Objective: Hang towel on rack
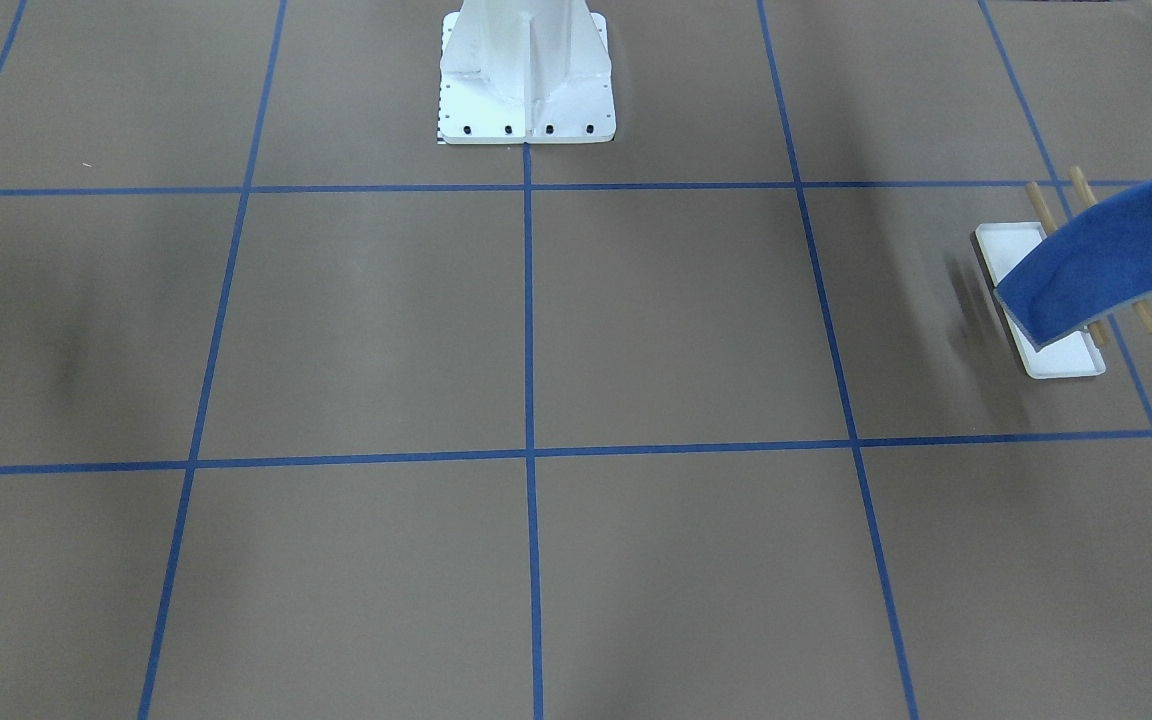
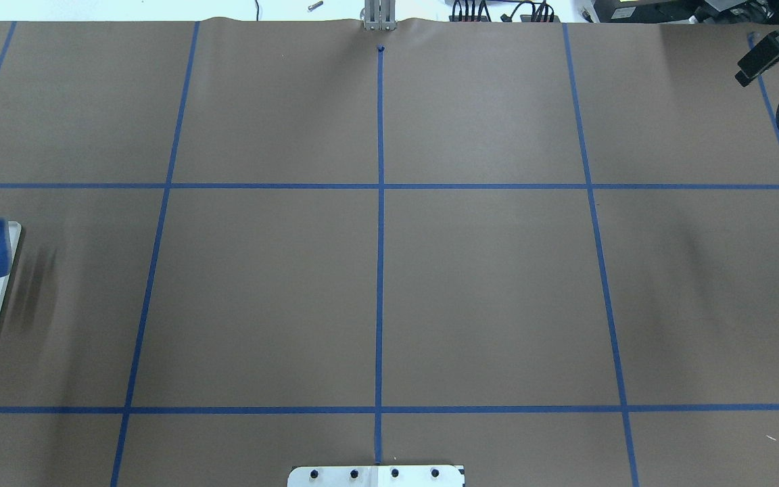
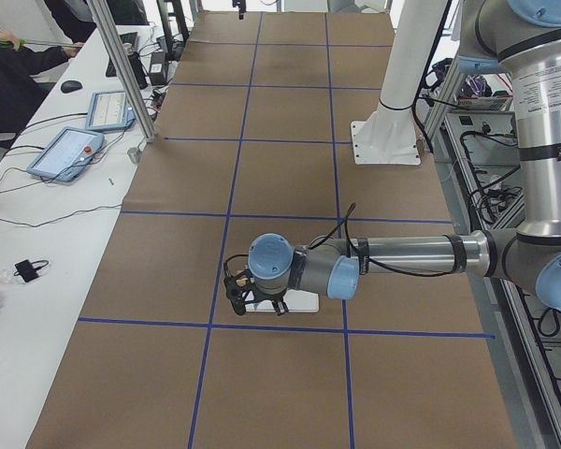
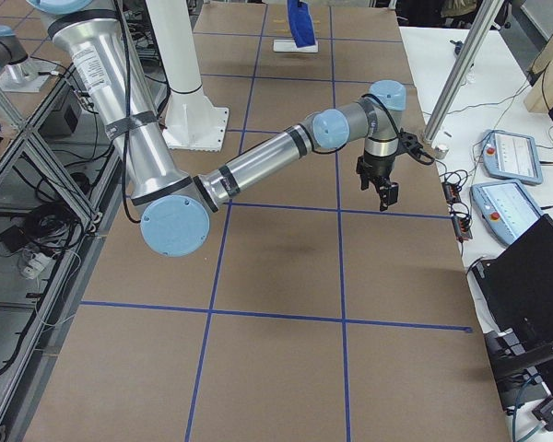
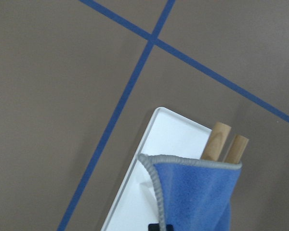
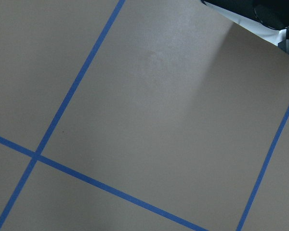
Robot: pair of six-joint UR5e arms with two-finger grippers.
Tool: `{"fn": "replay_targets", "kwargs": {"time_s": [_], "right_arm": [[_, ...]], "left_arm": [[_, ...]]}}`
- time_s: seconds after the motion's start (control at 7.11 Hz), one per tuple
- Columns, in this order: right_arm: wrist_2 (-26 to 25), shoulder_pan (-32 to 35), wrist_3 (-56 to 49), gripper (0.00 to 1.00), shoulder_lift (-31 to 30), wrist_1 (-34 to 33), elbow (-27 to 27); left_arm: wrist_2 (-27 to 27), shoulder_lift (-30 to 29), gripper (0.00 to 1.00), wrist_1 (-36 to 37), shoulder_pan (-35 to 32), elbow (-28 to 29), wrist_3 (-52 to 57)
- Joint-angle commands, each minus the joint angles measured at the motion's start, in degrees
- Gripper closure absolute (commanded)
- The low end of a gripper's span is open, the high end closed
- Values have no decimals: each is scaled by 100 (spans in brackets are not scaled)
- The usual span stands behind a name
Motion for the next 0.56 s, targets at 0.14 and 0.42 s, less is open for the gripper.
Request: {"fn": "replay_targets", "kwargs": {"time_s": [0.14,0.42], "right_arm": [[77,1,22,0,-2,-37,22],[77,1,5,0,-11,-37,4]], "left_arm": [[89,70,79,9,11,54,124],[89,-349,1,270,-23,45,-94]]}}
